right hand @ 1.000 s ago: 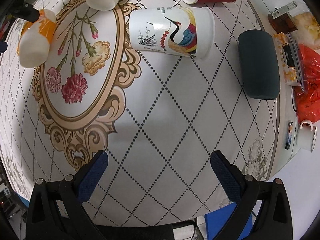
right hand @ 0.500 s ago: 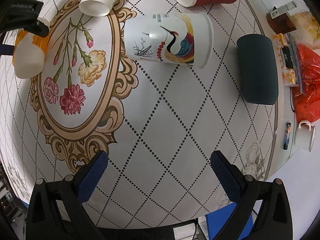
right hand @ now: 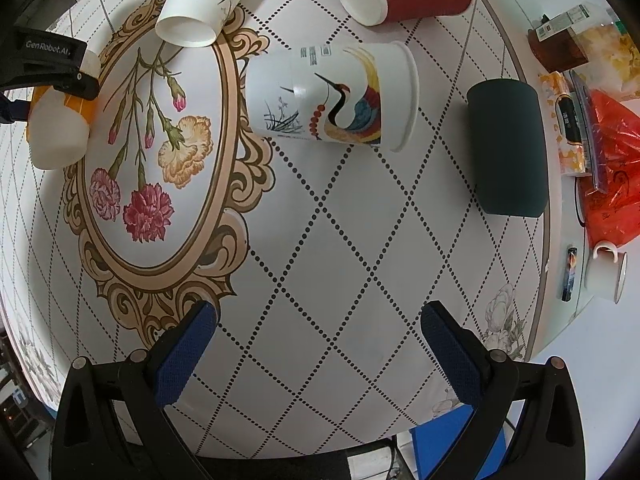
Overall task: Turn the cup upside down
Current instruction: 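Lift the orange-banded cup with the left gripper and carry it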
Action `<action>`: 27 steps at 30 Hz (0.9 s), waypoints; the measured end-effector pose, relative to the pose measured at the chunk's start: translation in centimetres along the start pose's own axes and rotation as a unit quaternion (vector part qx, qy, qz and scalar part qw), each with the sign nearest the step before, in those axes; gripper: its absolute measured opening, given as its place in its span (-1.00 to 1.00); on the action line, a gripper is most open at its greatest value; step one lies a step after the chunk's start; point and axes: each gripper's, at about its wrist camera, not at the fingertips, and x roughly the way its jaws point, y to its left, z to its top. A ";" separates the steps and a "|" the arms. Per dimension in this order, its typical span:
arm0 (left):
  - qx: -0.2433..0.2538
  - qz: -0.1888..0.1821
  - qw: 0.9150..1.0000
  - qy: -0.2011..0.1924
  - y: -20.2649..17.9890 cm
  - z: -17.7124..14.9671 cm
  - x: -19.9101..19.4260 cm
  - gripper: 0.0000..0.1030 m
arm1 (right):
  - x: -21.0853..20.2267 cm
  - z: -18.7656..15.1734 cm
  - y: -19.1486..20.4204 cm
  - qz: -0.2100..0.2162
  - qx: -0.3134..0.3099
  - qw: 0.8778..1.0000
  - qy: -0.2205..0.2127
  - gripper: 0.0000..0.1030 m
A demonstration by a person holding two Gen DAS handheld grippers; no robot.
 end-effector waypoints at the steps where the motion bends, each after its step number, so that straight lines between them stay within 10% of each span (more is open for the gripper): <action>1: 0.000 0.000 1.000 -0.001 0.0 0.0 0.0 0.46 | 0.0 -0.2 0.2 0.000 0.000 1.000 -0.001 1.00; 27: -0.017 -0.072 0.997 -0.020 1.4 -4.6 -7.1 0.43 | 0.1 -2.4 -0.7 0.021 0.018 1.000 -0.015 1.00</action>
